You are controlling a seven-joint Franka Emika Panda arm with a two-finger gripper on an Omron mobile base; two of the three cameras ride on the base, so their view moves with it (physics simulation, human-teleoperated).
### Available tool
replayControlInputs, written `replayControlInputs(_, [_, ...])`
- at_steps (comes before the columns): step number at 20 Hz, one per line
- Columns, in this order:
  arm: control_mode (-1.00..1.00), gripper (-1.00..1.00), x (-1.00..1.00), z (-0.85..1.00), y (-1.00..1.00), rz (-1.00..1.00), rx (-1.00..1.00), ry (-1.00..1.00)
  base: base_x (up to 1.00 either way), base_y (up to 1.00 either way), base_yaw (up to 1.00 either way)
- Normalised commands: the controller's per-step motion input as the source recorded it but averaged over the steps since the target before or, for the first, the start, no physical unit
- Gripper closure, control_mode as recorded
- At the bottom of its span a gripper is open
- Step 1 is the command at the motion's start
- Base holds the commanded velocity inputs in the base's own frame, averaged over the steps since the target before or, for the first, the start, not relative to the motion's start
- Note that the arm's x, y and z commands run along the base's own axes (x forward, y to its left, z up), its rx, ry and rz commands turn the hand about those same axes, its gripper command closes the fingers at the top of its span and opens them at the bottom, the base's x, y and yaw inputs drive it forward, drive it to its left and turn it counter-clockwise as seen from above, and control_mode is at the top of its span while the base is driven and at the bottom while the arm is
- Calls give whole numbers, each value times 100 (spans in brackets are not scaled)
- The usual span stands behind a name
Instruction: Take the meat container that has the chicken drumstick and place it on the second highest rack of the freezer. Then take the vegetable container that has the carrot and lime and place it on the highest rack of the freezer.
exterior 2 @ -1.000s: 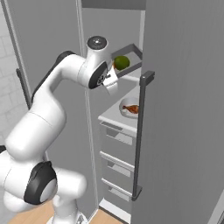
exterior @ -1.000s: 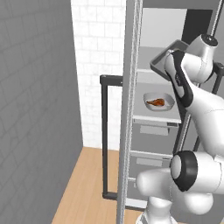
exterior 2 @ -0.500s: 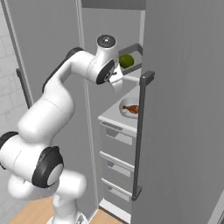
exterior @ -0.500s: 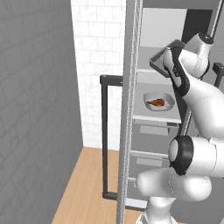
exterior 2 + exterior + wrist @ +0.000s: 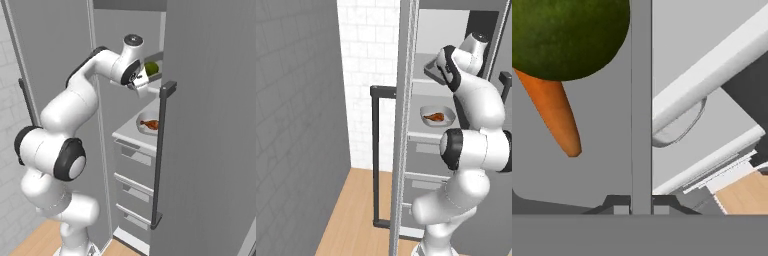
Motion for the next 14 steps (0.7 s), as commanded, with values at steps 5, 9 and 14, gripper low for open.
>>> replayControlInputs(5, [-100,100,55,0,-39,0,0,4,0,0,0])
replayControlInputs(9, [-100,100,56,-1,-30,0,0,1,0,0,0])
replayControlInputs(14, [-100,100,55,-10,-19,0,0,0,0,0,0])
